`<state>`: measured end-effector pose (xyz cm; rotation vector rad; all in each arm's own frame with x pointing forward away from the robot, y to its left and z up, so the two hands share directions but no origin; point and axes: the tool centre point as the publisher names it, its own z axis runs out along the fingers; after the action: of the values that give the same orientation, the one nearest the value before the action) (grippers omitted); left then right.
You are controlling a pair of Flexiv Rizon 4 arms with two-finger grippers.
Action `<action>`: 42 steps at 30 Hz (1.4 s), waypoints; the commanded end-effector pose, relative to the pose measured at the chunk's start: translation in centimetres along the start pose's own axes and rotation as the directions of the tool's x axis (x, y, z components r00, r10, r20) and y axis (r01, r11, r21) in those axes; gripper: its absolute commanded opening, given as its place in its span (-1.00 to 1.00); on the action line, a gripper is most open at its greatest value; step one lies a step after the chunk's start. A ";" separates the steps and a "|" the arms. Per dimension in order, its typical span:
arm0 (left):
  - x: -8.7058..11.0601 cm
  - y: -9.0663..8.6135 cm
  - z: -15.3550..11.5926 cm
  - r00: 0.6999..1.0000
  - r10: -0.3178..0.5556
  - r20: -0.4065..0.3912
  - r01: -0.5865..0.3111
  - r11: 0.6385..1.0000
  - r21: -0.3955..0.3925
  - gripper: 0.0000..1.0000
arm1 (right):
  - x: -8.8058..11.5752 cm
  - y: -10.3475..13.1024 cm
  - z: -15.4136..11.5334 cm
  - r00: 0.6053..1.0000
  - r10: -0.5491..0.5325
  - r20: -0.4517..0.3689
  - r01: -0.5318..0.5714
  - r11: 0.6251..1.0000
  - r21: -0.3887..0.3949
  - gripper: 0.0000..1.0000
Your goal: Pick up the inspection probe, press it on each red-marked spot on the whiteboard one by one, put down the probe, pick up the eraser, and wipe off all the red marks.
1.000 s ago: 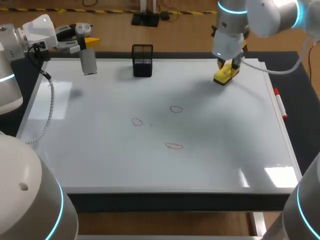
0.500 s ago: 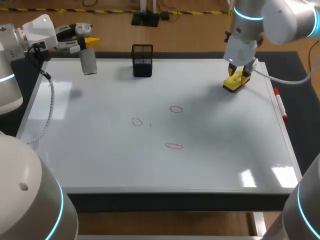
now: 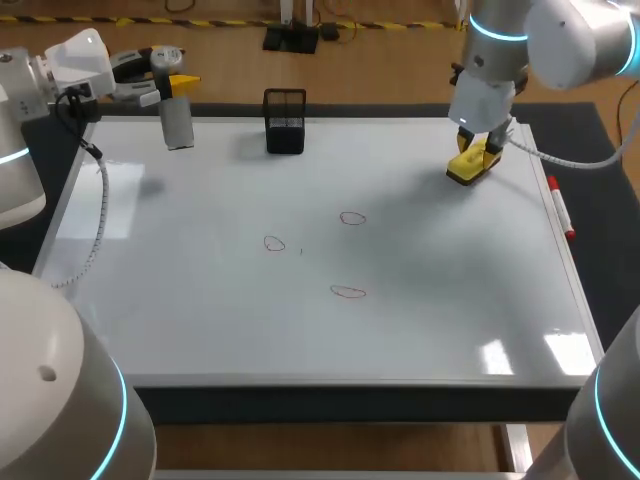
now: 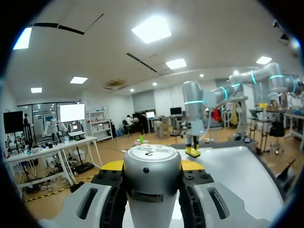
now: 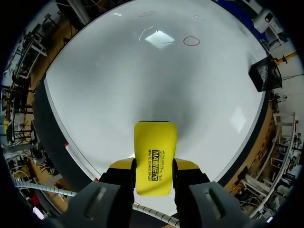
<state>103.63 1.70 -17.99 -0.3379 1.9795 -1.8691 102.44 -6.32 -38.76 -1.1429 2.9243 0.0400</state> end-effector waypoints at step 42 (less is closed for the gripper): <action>18.9 -0.4 4.9 0.966 0.003 -0.260 0.045 0.983 0.180 -1.00 | 0.1 0.0 -0.1 1.000 -0.002 -0.001 0.002 1.000 0.002 -1.00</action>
<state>88.74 -10.82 -19.41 -0.0683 1.9525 -2.1658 102.43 -6.33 -38.78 -1.1427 2.9241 0.0404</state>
